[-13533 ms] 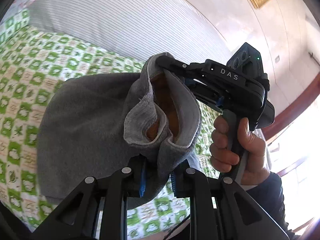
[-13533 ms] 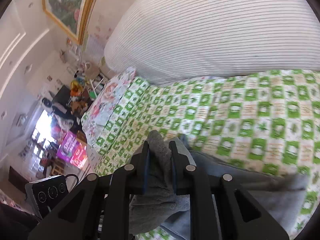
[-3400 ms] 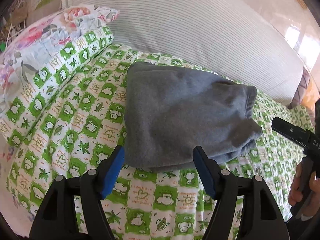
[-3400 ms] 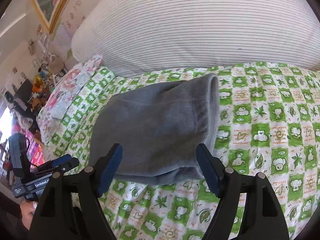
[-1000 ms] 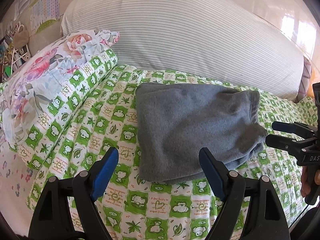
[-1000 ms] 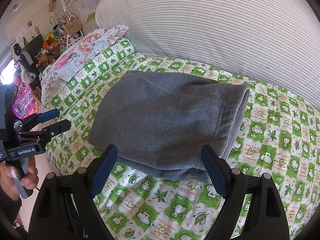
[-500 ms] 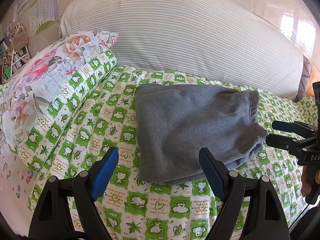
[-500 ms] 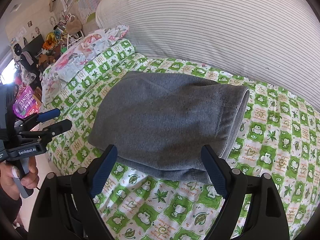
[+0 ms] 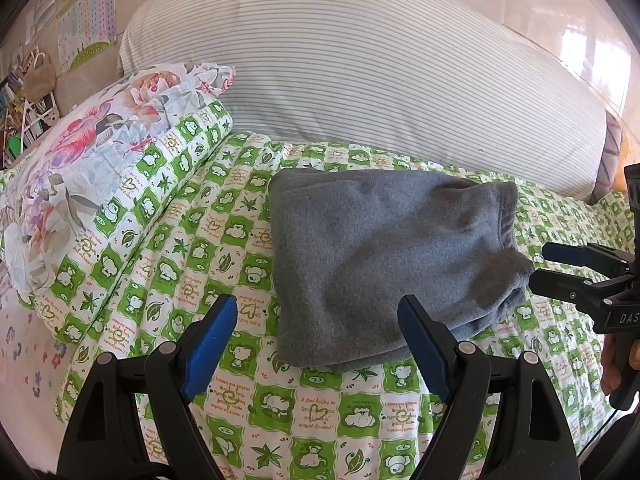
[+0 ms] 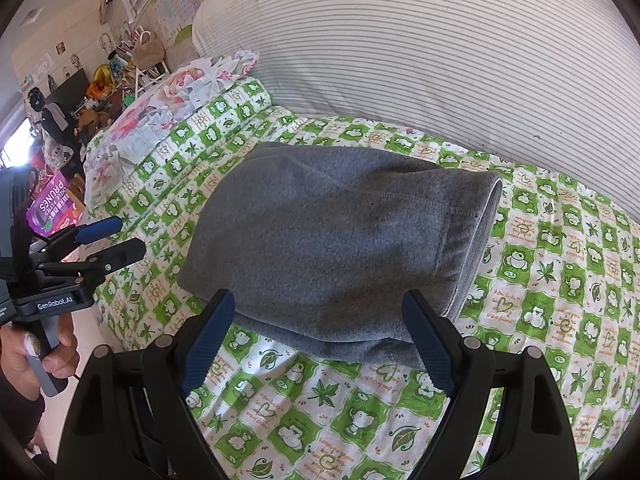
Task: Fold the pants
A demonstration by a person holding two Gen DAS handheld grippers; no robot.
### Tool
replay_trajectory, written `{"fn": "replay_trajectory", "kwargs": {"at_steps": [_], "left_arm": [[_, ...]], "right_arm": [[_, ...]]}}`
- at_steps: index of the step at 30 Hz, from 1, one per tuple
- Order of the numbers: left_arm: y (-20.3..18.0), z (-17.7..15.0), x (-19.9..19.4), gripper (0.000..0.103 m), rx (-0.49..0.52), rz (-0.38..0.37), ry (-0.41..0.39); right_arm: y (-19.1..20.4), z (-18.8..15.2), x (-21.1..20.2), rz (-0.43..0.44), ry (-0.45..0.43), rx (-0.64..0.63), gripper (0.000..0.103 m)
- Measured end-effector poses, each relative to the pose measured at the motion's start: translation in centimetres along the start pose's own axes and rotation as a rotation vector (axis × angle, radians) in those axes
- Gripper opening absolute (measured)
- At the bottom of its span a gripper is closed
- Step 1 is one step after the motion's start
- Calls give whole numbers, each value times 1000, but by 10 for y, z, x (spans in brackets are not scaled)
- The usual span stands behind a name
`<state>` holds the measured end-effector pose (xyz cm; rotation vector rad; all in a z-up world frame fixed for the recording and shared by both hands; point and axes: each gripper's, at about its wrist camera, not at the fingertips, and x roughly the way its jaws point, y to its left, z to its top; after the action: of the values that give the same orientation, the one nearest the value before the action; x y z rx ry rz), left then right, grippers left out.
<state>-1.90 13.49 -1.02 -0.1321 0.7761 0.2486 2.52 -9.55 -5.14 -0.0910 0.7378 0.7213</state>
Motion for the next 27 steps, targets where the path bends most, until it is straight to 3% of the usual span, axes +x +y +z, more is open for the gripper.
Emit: {"fn": "replay_trajectory", "kwargs": {"at_steps": [27], "left_arm": [[-7, 8, 8, 83, 23, 0, 1]], "right_arm": [[-7, 5, 0, 6, -1, 7, 86]]}}
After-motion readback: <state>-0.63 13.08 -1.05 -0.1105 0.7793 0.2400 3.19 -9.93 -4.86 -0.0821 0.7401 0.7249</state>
